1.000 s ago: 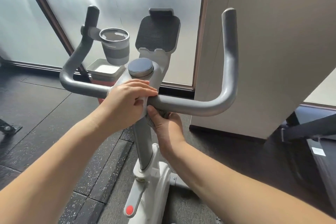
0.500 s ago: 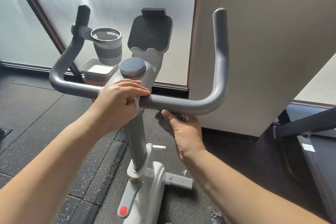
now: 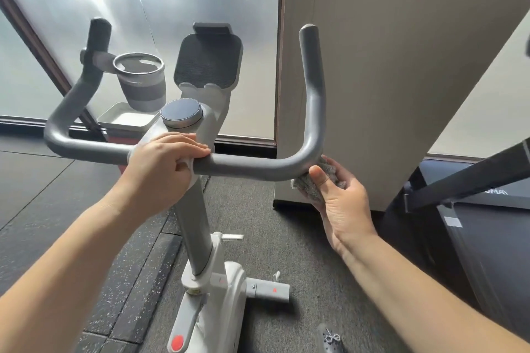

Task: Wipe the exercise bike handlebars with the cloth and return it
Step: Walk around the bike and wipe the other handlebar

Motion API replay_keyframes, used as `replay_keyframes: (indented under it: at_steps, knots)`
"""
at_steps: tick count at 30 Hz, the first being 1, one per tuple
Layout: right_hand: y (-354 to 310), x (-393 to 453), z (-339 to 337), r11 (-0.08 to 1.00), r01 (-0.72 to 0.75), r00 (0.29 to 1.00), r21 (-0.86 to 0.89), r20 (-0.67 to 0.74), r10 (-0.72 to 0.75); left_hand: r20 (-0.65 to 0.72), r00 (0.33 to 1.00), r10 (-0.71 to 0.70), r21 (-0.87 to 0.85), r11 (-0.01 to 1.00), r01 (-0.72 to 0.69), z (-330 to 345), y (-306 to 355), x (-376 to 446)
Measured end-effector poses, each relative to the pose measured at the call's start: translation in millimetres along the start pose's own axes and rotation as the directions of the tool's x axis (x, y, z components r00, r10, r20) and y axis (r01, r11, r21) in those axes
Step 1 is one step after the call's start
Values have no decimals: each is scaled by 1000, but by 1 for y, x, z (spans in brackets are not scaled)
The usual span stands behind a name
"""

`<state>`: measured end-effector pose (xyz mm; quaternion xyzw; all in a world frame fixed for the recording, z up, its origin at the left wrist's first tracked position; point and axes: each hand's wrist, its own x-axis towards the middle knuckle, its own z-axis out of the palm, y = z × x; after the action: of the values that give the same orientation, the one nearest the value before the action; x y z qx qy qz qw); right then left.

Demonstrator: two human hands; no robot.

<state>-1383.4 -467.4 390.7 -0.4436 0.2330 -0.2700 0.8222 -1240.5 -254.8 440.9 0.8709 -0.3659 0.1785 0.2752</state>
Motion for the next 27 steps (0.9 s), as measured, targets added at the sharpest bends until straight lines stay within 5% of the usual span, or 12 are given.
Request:
replay_keyframes:
  at_steps: [13, 19, 27]
  knots:
    - [-18, 7, -37, 993, -13, 991, -115, 130, 28, -15, 990, -139, 29, 990, 140, 2, 36, -9]
    - [-32, 2, -70, 959, 46, 992, -279, 128, -10, -16, 999, -34, 26, 999, 35, 17, 81, -40]
    - [-65, -35, -143, 710, 189, 980, -678, 172, -97, 288, 946, -147, 211, 974, 87, 59, 163, -100]
